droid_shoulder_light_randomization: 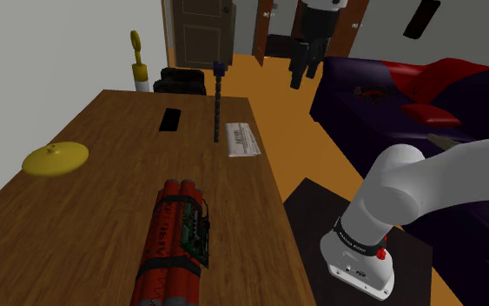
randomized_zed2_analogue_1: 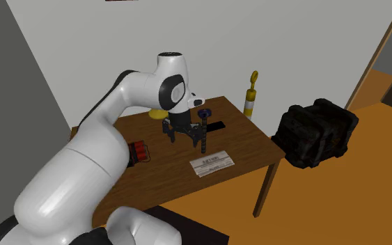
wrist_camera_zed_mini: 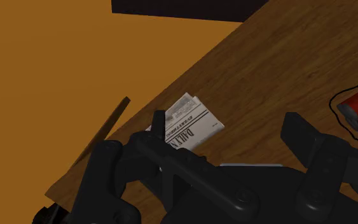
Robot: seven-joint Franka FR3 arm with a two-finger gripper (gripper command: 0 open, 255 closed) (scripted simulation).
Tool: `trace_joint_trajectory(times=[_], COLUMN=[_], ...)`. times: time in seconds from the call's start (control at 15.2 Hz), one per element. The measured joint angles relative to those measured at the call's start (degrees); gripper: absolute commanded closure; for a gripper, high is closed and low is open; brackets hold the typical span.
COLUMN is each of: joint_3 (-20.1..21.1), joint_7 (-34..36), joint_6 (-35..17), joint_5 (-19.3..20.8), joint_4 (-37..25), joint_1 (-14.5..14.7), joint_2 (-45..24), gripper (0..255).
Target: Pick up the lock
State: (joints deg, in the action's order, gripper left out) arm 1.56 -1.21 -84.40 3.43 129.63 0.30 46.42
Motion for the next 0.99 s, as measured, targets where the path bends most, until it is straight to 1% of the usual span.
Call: trace_joint_trajectory(times=[0.07,0.2,0.59,0.86,0.99], joint_3=[0.00,0.65,3.46,5.12,6.10], joint_7=[0.00,1.48,8.33,12.93,15.51], joint_6=[0.00,-1.66,-8.74,-12.54,-13.41], joint_5=[0.00,-0.41,-1.44,-1.21,-0.89], joint_4=[0.00,-0.87,-6.44,-12.43,-16.37], joint_1=[0.00,-0.27,-1.66,-2.75,-3.16], joint_2=[0.00,-2.08,-12.51,-20.71,-24.75], gripper=[0,0,0,0,0])
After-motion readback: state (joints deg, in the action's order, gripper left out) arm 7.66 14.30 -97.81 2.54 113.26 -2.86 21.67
